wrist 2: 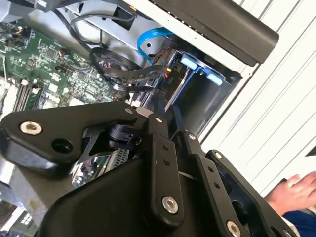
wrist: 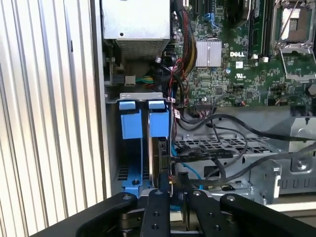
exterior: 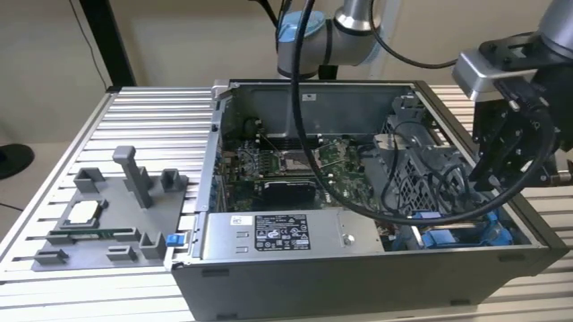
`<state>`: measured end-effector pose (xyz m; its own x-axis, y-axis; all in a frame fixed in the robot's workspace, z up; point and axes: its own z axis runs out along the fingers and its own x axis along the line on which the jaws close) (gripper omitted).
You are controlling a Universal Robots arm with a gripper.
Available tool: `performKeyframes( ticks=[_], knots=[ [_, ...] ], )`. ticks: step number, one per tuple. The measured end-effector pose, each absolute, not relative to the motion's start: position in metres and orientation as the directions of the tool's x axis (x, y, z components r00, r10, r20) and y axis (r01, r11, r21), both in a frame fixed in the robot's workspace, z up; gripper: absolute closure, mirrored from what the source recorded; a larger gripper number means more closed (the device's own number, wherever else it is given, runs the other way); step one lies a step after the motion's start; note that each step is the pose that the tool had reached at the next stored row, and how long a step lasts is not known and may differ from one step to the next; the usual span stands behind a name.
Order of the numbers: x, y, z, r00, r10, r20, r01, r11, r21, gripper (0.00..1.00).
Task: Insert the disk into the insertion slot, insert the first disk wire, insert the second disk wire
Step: 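Insert the second disk wire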
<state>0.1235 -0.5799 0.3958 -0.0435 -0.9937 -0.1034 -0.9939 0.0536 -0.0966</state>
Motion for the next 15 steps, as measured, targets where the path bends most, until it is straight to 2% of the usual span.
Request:
performKeyframes(
  ticks=[4, 15],
  knots=[
    [0.123, -0.58, 0.41, -0.044, -0.994, -0.104, -0.994, 0.054, -0.097, 0.0],
    [0.123, -0.58, 0.41, -0.044, -0.994, -0.104, -0.994, 0.054, -0.097, 0.0]
  ],
)
